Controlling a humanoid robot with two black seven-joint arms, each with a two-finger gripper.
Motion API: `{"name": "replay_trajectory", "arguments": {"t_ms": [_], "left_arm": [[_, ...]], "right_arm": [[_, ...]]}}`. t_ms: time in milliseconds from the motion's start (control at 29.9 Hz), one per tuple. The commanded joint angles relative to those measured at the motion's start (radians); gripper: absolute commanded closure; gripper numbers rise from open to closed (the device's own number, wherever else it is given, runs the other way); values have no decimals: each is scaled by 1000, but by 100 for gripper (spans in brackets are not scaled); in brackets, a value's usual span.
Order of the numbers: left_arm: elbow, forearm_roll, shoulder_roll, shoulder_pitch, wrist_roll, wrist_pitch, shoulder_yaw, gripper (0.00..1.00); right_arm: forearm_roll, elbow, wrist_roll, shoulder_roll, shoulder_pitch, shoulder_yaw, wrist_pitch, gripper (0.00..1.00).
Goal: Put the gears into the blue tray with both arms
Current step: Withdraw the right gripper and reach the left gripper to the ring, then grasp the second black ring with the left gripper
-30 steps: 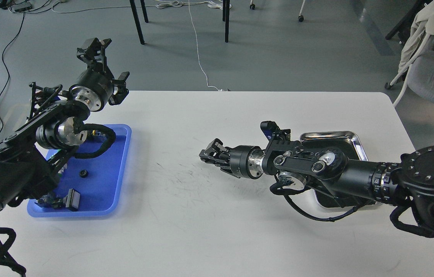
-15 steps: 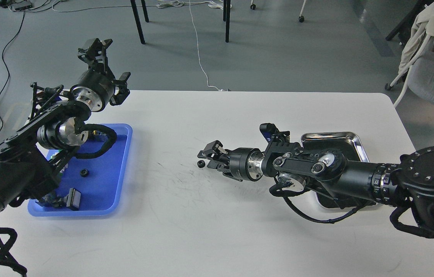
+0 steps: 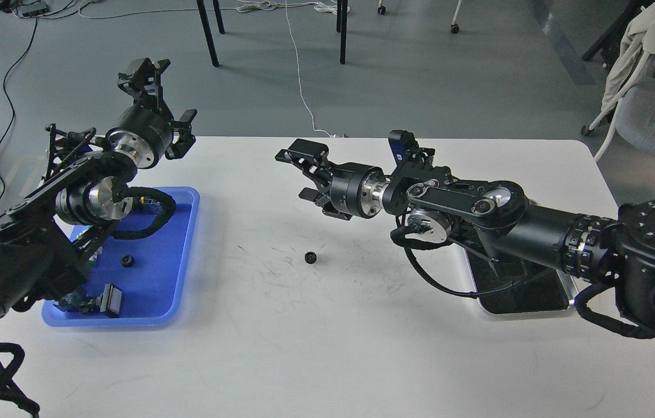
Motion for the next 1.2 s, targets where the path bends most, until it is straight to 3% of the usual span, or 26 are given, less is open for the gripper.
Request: {"name": "replay_trajectory", "arguments": {"t_ms": [0,100,234,401,535,735,903,1036,1170], "left_arm": [[-14,24,1,-3,5,-1,3,2],[-56,73,9,-4,10,-2,14,2],[-228,153,84,-6,46,-1,93,2],[-550,353,208,-1,68,-16,257,2],[-687,689,241,-1,69,-25,409,2],[-621,1364,149,26,69,-24,475,2],[-392,1821,-17,91,54,4,475,2],[-220,2012,-100,135,48,89,475,3],[-144,2025,-140,137,50,108,475,4]], "right_arm": [[4,3,-3,-187,-74,224,12,6],[57,3,-8,-322,-186,454,76,6],[224,0,-9,-471,-376,697,159,6],[451,9,-12,-550,-611,760,326,6],[482,46,-4,-540,-734,761,326,5],[473,37,2,-451,-768,746,326,3],[471,32,2,-425,-754,743,326,3],[471,32,0,-424,-744,740,326,3],[470,32,2,-418,-744,728,326,3]]}}
